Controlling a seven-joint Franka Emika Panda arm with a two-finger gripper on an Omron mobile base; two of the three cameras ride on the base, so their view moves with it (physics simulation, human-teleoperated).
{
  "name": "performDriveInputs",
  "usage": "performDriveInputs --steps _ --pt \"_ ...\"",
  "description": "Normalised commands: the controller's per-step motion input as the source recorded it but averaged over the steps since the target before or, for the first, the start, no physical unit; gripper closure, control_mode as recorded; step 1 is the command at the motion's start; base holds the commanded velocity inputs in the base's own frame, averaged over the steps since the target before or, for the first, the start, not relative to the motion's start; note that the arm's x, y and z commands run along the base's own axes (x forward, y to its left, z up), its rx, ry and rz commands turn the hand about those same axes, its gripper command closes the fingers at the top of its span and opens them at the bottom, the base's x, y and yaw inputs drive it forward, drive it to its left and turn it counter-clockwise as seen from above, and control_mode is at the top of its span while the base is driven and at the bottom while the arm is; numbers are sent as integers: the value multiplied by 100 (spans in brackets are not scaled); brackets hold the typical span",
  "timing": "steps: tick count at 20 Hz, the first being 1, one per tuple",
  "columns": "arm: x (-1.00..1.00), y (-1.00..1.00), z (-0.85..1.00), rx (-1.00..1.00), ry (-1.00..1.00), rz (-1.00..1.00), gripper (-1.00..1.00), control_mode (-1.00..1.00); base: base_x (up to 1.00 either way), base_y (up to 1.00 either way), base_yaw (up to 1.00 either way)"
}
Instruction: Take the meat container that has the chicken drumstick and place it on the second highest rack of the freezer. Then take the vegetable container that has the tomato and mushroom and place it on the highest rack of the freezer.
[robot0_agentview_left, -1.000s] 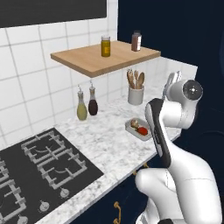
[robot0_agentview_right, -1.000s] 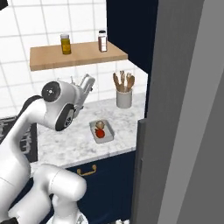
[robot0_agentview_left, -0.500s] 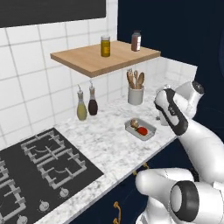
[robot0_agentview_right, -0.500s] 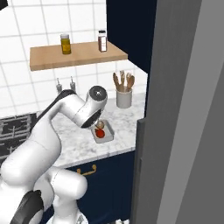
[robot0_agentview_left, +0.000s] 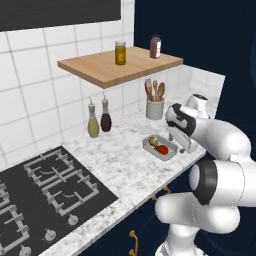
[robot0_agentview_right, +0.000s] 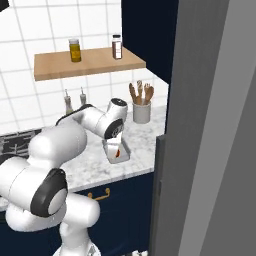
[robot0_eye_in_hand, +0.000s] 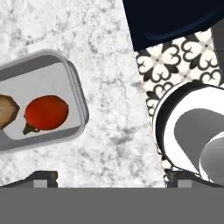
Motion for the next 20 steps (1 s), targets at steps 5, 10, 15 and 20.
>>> performDriveInputs --steps 5,10,15,20 --pt "0 -33 -72 -7 1 14 -100 -100 0 0 0" --pt "33 -7 -30 -3 0 0 -100 -100 0 0 0" --pt "37 -1 -35 -4 0 0 -100 -100 0 0 0" --pt "7 -24 -25 -5 0 0 -100 -100 0 0 0"
